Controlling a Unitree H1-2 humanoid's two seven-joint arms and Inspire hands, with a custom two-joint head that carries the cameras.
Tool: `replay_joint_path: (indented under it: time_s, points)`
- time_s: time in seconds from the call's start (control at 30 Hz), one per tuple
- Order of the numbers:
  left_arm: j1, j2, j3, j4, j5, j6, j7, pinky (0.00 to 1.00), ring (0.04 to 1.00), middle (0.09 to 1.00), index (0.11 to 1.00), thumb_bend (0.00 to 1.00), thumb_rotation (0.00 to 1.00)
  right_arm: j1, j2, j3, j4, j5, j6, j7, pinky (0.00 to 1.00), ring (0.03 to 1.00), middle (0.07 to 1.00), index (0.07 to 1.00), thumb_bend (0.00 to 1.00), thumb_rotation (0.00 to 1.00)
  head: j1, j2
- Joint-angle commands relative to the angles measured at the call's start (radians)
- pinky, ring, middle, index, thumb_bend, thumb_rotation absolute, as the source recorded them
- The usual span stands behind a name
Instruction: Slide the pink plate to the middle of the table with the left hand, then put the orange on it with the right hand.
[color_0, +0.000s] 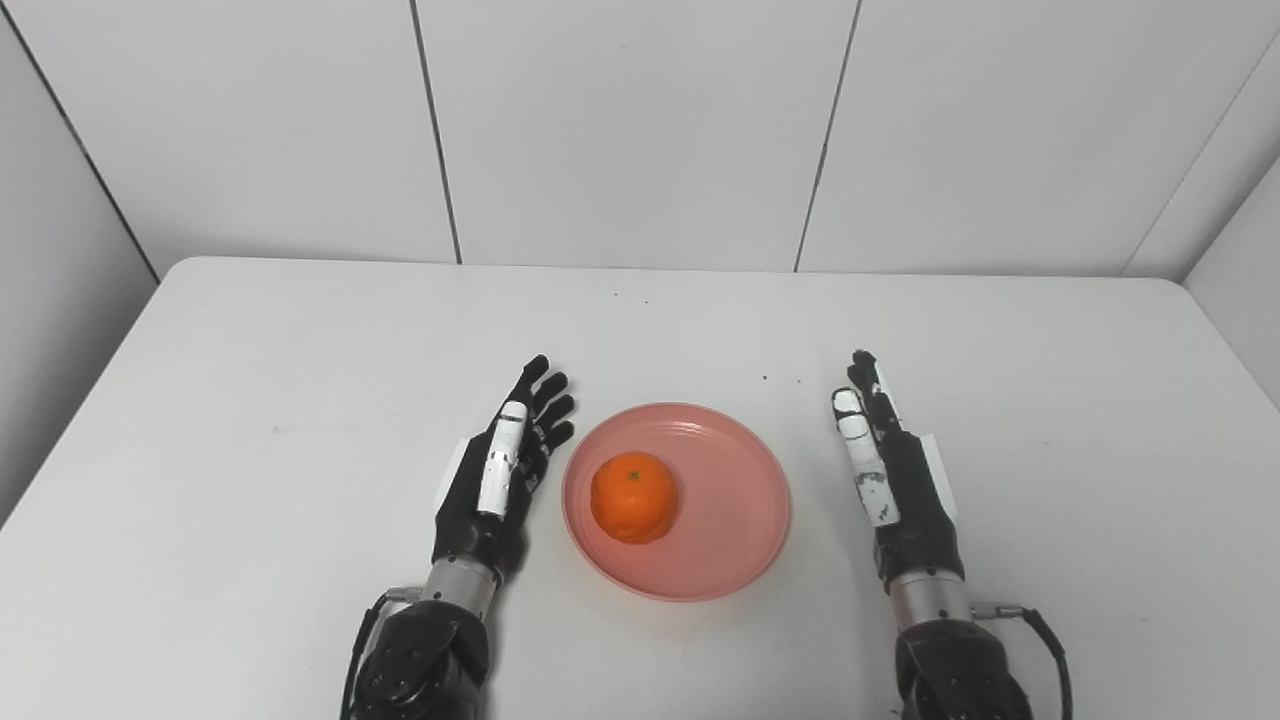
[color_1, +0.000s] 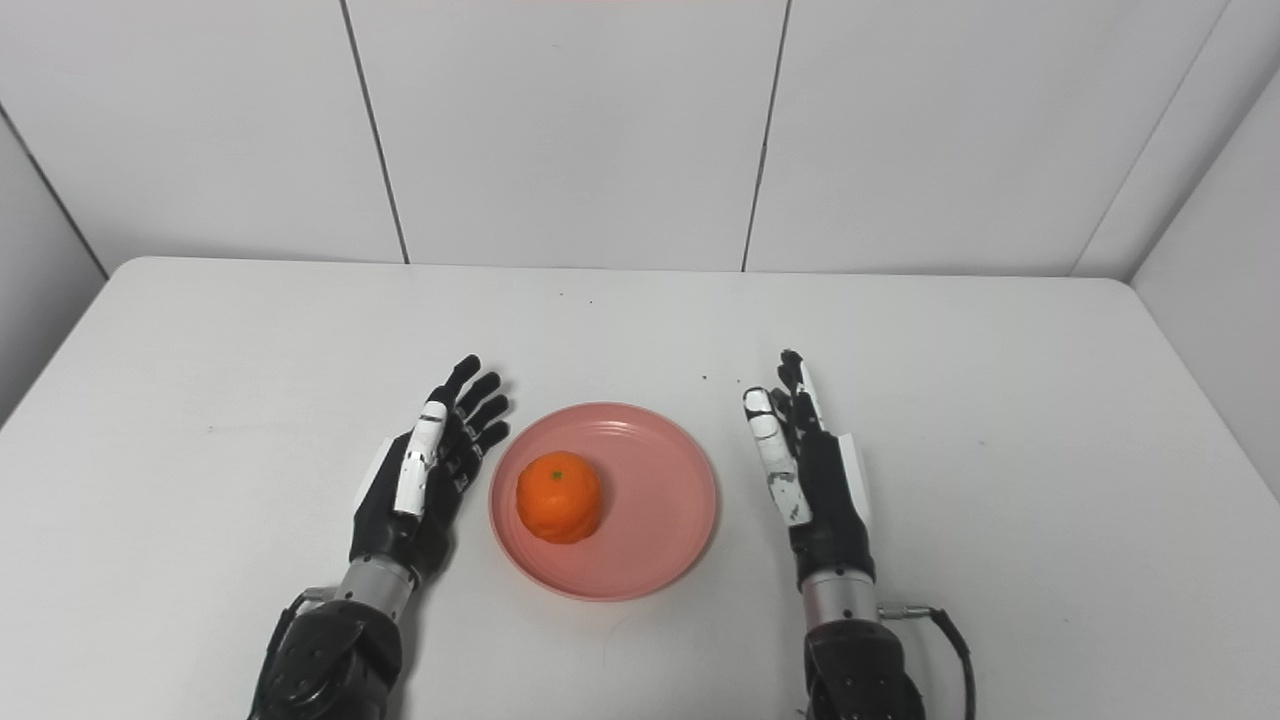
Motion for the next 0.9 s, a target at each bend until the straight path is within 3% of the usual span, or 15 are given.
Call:
replay_joint_path:
  time_s: [0.0, 0.17, 0.3, 0.6, 0.87]
  points:
    - [0.008, -0.008, -0.005, 0.0, 0.006, 0.004, 0.004, 0.93, 0.929, 0.94, 0.932, 0.41, 1.0, -0.017, 0.014, -0.003, -0.016, 0.027, 0.003, -0.005, 0.92, 0.944, 0.97, 0.966, 0.5, 1.0, 0.003, 0.0]
    - [0.015, -0.011, -0.004, -0.01, 0.001, 0.004, 0.004, 0.93, 0.935, 0.945, 0.941, 0.41, 1.0, -0.013, 0.029, -0.003, -0.029, 0.075, 0.018, -0.003, 0.92, 0.941, 0.972, 0.966, 0.37, 1.0, 0.015, -0.001]
    - [0.021, -0.014, -0.007, -0.021, 0.004, 0.003, 0.005, 0.94, 0.946, 0.958, 0.952, 0.4, 1.0, -0.009, 0.026, 0.005, -0.021, 0.084, -0.008, -0.004, 0.92, 0.94, 0.97, 0.964, 0.32, 1.0, 0.023, -0.005]
    - [0.046, -0.006, -0.029, -0.07, 0.032, -0.016, 0.006, 1.0, 0.996, 0.999, 0.998, 0.4, 1.0, -0.004, 0.026, 0.004, -0.02, 0.098, -0.025, -0.015, 0.95, 0.952, 0.976, 0.972, 0.29, 1.0, 0.027, -0.009]
    - [0.056, -0.01, -0.037, -0.087, 0.039, -0.026, 0.019, 1.0, 1.0, 1.0, 1.0, 0.4, 1.0, -0.006, 0.026, -0.01, -0.024, 0.128, -0.017, -0.021, 0.95, 0.955, 0.976, 0.972, 0.33, 1.0, 0.042, -0.013]
